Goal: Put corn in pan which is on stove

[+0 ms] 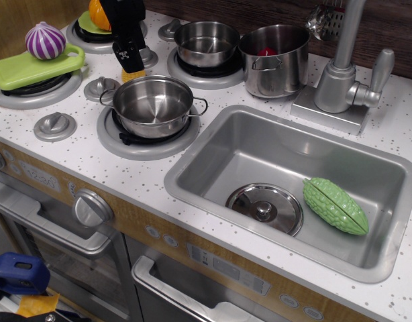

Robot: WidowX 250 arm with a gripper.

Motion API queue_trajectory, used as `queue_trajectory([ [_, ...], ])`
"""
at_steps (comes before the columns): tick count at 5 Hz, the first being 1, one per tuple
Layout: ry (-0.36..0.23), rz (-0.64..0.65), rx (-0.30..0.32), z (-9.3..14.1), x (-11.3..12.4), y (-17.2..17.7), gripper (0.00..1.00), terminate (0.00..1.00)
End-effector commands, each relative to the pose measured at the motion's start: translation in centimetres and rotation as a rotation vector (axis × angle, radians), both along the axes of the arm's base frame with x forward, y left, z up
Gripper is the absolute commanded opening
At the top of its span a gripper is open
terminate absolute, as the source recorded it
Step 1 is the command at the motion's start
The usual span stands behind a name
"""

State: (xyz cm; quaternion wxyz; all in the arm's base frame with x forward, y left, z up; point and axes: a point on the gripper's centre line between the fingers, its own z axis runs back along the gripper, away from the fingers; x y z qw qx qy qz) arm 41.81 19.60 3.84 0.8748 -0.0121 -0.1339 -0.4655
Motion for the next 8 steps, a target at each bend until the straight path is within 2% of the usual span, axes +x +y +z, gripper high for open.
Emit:
queue_trajectory([
  [1, 0.000, 0.000, 0.000, 0.0, 0.0, 0.0, 1.00, 0.00],
  [3, -0.013, -0.014, 0.010, -1.2, 0.4, 1.2, 1.00, 0.00],
  [4, -0.024, 0.002, 0.013, -0.9, 0.4, 0.8, 0.00, 0.00],
  [5, -0.028, -0.004, 0.051, 1.4, 0.4, 0.5, 0.00, 0.00],
  [6, -0.021, 0.006, 0.119, 4.9, -0.2, 0.5, 0.00, 0.00],
  [7, -0.023, 0.032, 0.189, 7.4, -1.5, -0.2, 0.00, 0.00],
  [8, -0.024, 0.064, 0.223, 9.2, -2.6, -1.1, 0.00, 0.00],
])
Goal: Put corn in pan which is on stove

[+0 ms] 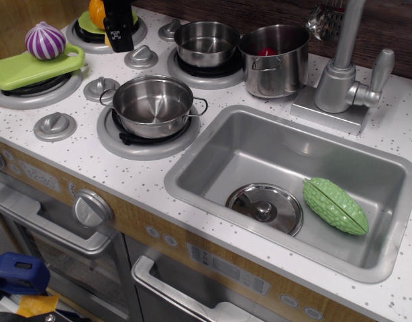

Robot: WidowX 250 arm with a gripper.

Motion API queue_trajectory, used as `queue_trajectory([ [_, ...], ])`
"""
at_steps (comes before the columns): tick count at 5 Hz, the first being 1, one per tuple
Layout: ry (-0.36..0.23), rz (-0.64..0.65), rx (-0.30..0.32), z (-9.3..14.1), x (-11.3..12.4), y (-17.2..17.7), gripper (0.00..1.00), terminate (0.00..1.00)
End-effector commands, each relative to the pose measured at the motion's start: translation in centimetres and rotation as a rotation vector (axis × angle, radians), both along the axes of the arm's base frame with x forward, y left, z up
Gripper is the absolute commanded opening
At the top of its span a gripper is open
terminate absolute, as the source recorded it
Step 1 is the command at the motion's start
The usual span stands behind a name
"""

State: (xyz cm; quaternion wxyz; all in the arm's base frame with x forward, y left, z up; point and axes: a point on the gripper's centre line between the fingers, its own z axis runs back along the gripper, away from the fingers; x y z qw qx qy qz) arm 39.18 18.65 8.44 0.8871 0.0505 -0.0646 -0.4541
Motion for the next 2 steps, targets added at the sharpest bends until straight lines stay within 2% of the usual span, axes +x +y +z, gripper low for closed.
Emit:
queue_trajectory([
  [1, -0.039, 0.091, 0.025, 6.1, -1.3, -1.7, 0.00, 0.00],
  [2, -0.055, 0.136, -0.006, 5.5, -2.4, -3.4, 0.00, 0.00],
])
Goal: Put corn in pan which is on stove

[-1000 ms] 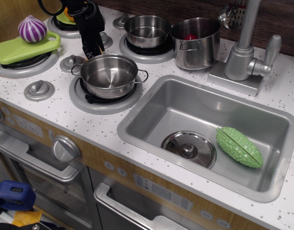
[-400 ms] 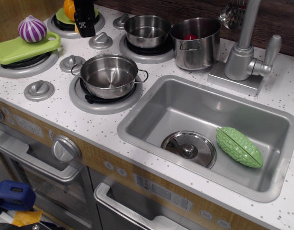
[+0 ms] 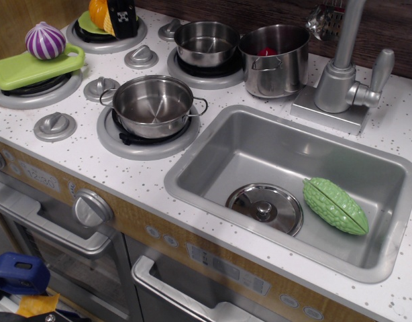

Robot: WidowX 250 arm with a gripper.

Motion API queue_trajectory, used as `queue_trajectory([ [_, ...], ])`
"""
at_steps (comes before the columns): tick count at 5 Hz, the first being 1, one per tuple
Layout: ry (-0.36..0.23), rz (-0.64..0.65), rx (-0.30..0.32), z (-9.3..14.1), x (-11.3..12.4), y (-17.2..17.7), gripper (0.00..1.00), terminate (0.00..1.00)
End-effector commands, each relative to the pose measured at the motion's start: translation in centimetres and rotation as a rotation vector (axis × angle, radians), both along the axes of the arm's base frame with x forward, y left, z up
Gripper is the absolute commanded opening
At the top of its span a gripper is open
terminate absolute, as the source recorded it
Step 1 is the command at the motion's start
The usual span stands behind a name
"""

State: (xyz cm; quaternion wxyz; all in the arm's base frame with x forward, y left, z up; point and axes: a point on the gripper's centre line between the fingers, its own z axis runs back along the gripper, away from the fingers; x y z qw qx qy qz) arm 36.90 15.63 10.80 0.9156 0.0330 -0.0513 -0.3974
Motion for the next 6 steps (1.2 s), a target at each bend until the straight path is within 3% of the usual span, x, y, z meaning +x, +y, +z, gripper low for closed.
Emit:
queue_trajectory([
  [1, -0.099, 0.024, -0.024, 1.7, -0.7, -1.4, 0.00, 0.00],
  [3, -0.099, 0.041, -0.138, -1.4, -1.1, -2.6, 0.00, 0.00],
  [4, -0.082, 0.039, -0.166, -1.7, -1.2, -2.9, 0.00, 0.00],
  [5, -0.082, 0.039, -0.166, -1.7, -1.2, -2.9, 1.00, 0.00],
  [6, -0.082, 0.039, -0.166, -1.7, -1.2, -2.9, 1.00, 0.00],
])
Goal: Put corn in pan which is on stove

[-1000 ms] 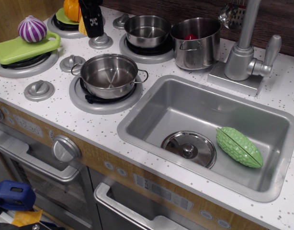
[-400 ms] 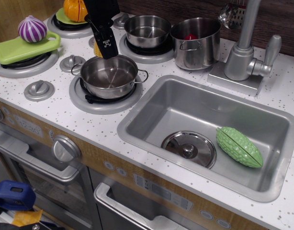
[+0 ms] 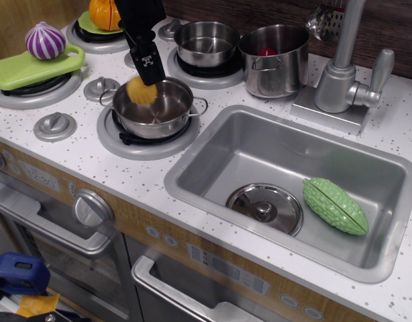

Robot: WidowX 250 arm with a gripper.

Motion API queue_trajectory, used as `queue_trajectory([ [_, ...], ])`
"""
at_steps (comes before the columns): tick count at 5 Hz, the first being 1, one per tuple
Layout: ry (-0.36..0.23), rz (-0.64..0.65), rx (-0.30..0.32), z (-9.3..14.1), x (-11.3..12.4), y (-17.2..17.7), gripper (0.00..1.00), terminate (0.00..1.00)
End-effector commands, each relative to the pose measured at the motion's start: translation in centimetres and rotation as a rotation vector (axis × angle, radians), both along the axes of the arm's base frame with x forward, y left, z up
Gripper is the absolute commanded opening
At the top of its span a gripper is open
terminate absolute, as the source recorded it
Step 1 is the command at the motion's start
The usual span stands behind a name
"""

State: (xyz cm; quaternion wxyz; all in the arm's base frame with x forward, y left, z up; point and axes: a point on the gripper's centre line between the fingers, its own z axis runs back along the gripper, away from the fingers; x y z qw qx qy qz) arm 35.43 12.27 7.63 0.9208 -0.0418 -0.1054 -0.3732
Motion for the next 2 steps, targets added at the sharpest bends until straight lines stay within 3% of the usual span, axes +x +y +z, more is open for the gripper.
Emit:
queue_trajectory([
  [1, -0.041, 0.006, 0.018, 1.45, 0.29, 0.50, 1.00, 0.00],
  [2, -0.041, 0.006, 0.018, 1.45, 0.29, 0.50, 1.00, 1.00],
])
